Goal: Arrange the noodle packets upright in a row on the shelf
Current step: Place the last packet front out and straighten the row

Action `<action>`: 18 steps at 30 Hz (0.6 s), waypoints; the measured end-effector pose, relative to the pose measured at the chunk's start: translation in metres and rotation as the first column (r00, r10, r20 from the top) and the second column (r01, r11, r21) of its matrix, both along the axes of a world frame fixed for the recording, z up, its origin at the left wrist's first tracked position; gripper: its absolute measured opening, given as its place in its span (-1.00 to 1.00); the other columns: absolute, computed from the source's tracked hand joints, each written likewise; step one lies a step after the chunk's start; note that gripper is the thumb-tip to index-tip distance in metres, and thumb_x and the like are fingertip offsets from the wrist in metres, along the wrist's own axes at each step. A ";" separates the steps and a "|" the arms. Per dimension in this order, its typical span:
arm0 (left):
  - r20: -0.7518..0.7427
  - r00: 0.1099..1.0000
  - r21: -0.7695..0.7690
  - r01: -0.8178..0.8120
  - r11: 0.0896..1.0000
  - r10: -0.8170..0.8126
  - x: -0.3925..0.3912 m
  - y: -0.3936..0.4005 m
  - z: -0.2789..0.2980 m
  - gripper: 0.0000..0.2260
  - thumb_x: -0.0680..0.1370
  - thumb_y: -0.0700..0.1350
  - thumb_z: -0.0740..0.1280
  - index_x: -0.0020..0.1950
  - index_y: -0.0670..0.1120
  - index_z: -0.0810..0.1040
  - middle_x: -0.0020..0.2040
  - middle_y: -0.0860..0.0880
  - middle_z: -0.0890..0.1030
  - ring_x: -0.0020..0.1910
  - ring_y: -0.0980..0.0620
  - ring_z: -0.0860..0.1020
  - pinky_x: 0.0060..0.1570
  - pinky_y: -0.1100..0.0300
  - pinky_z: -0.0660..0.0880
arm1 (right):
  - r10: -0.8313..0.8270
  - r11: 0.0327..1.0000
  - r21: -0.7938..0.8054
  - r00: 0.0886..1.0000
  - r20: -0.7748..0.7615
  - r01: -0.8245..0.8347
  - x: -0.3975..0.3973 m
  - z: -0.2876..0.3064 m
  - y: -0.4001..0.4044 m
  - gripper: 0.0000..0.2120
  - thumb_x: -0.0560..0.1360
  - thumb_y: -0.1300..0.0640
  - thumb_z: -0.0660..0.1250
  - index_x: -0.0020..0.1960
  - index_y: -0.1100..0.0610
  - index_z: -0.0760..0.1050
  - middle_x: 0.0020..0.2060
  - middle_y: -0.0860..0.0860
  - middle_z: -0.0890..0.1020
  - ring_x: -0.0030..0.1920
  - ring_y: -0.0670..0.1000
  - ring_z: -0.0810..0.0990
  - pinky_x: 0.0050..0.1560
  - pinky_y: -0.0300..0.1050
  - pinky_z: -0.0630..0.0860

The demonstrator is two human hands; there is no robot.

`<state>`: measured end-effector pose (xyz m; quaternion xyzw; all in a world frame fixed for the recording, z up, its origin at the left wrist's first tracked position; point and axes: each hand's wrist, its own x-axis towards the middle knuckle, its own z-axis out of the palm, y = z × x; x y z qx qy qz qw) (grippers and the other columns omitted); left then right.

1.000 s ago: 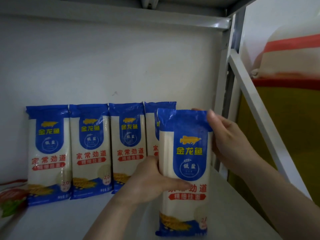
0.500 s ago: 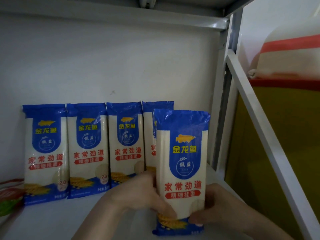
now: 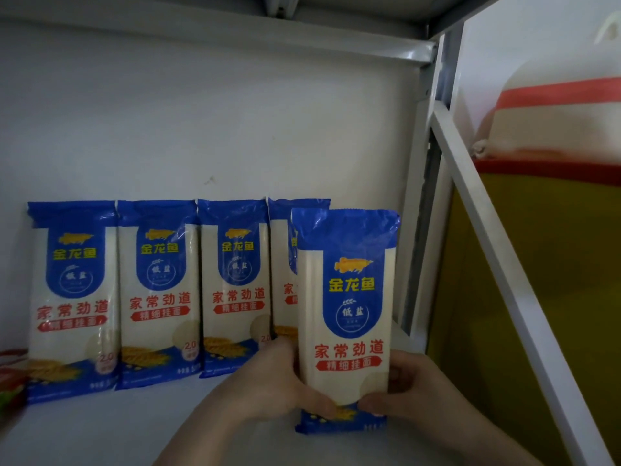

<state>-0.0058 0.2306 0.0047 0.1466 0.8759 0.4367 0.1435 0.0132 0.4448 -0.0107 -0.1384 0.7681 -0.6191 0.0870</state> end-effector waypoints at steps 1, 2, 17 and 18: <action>0.004 1.000 -0.007 -0.007 1.000 0.007 -0.001 0.001 -0.001 -0.49 0.21 -0.07 0.61 0.11 0.13 0.57 -0.01 0.20 0.67 0.02 0.28 0.58 0.02 0.34 0.54 | 0.000 1.000 -0.006 1.000 0.005 0.000 0.001 0.000 0.001 -0.63 0.35 0.45 0.44 0.10 0.17 0.60 -0.03 0.00 0.72 0.03 -0.03 0.69 -0.05 -0.18 0.61; 0.002 1.000 -0.012 -0.007 1.000 0.007 0.000 0.002 -0.001 -0.47 0.19 -0.04 0.61 0.12 0.13 0.57 0.01 0.20 0.67 0.04 0.26 0.58 0.07 0.29 0.55 | 0.001 1.000 -0.008 1.000 0.008 -0.001 0.001 0.000 0.001 -0.63 0.35 0.45 0.44 0.10 0.18 0.60 -0.03 -0.01 0.73 0.03 -0.04 0.69 -0.06 -0.20 0.61; -0.167 0.985 0.279 -0.003 0.960 0.052 0.014 0.015 0.027 -0.63 0.37 -0.08 0.51 0.13 0.13 0.55 0.03 0.17 0.68 0.01 0.26 0.63 0.03 0.25 0.58 | -0.183 0.940 -0.327 0.949 -0.255 0.093 0.008 0.096 0.001 -0.75 0.30 -0.02 0.34 -0.09 0.07 0.59 -0.18 -0.03 0.74 -0.15 -0.05 0.72 -0.25 -0.24 0.63; -0.171 0.984 0.284 -0.001 0.959 0.051 0.014 0.015 0.028 -0.64 0.37 -0.08 0.51 0.12 0.15 0.55 0.02 0.18 0.68 0.00 0.26 0.63 0.01 0.27 0.58 | -0.188 0.939 -0.335 0.938 -0.293 0.083 0.005 0.107 0.003 -0.76 0.31 0.01 0.32 -0.09 0.08 0.60 -0.19 -0.02 0.74 -0.16 -0.06 0.72 -0.25 -0.25 0.63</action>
